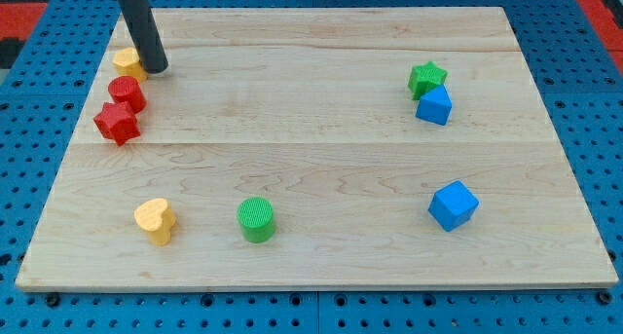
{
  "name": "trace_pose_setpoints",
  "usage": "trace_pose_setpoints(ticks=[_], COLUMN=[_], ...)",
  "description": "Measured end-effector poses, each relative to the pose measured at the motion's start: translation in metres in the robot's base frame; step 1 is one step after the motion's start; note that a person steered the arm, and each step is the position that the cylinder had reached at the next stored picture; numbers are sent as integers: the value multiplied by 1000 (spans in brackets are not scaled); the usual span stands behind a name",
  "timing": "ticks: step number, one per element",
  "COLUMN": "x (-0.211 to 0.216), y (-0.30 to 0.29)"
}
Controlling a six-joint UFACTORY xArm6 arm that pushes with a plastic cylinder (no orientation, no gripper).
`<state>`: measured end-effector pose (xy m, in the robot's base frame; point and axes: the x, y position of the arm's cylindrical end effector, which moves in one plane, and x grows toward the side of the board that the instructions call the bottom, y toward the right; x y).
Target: Keep the yellow heart below the red star
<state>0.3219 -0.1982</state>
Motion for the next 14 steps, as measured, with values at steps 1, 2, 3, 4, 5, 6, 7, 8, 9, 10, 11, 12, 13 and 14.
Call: trace_pose_setpoints(ticks=[1,2,3,4,5,6,7,8,9,10,11,12,13,14], x=[0,66,136,190,238,251,227,213,252,271,258,244,235,232], y=[98,114,107,107,102,57,3,-13,-9,-21,-32,-32,-32,-32])
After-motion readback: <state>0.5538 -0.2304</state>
